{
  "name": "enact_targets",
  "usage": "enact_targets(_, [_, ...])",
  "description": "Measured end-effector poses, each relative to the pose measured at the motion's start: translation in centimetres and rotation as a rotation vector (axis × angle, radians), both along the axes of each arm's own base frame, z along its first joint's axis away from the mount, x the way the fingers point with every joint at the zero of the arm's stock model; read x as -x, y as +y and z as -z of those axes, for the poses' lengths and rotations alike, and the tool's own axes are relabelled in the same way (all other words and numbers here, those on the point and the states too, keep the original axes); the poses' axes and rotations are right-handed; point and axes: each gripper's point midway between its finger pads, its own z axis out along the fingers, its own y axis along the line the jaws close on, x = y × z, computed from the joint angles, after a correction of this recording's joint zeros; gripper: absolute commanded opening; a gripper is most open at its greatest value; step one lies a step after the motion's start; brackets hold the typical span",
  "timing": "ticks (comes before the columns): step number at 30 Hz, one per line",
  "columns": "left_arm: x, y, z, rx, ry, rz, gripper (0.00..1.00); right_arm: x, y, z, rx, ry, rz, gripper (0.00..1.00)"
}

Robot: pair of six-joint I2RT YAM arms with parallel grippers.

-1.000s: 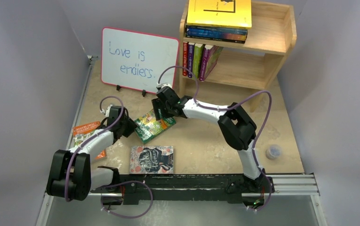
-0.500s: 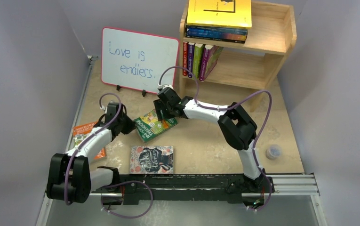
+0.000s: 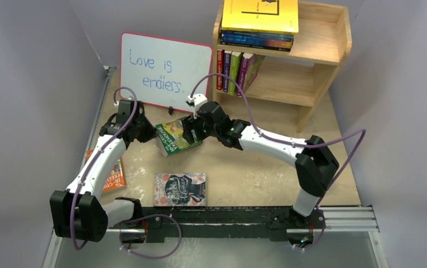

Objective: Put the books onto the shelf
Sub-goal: Pick up the book from the center of the board.

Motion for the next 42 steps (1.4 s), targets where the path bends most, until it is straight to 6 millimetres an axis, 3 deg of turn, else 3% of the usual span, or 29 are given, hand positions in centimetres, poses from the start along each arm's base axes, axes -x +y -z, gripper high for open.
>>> enact_targets(5, [2.2,0.6,0.8,-0.026,0.093,-0.004,0.00,3.6,2.9,-3.2,-0.041,-0.169,-0.183,0.75])
enact_targets(11, [4.5,0.8,0.6,-0.023,0.161,-0.018,0.00,9.6,4.8,-1.9,0.007,-0.348,-0.419,0.76])
enact_targets(15, [5.6,0.9,-0.3,-0.009,0.174,-0.040,0.00,13.5,4.4,-0.9,0.039,-0.522,-0.583,0.77])
enact_targets(18, [6.6,0.9,-0.9,0.009,0.178,-0.064,0.00,15.3,3.9,-1.1,0.043,-0.690,-0.674,0.77])
enact_targets(24, [8.1,0.8,-1.8,0.054,0.178,-0.114,0.00,16.8,5.2,-1.0,0.036,-0.947,-0.748,0.77])
enact_targets(33, [9.1,0.6,-2.1,0.091,0.200,-0.155,0.00,15.5,8.3,1.8,0.094,-1.135,-0.687,0.71])
enact_targets(36, [9.3,0.5,-2.1,0.097,0.208,-0.158,0.00,14.5,9.2,1.3,0.101,-1.182,-0.629,0.62])
enact_targets(40, [9.7,0.4,-2.1,0.104,0.217,-0.160,0.00,13.9,9.6,0.9,0.106,-1.228,-0.588,0.41])
enact_targets(41, [9.7,0.4,-2.1,0.106,0.218,-0.162,0.01,13.8,9.8,0.8,0.106,-1.236,-0.585,0.35])
enact_targets(42, [9.7,0.4,-2.2,0.110,0.217,-0.167,0.08,13.7,9.9,0.8,0.108,-1.245,-0.582,0.29])
